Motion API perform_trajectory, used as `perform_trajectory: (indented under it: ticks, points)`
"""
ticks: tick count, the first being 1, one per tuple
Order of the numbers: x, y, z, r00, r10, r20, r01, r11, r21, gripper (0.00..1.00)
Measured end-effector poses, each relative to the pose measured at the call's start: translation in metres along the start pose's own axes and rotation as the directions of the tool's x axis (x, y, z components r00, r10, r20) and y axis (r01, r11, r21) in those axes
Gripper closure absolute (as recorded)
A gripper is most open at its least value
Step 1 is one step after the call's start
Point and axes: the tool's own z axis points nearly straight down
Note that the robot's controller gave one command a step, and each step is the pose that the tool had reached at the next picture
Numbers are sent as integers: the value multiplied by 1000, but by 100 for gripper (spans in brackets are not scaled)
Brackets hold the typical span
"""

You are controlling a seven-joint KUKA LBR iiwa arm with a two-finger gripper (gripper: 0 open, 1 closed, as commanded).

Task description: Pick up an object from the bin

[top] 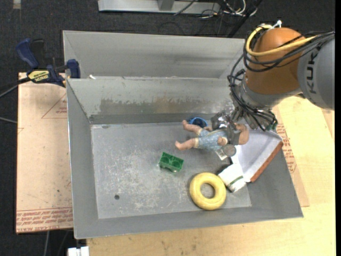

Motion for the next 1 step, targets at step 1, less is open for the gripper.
perform_trajectory:
  ticks: [1]
  points:
    - [3, -7, -60, 999, 38, -5, -38, 999, -2, 100]
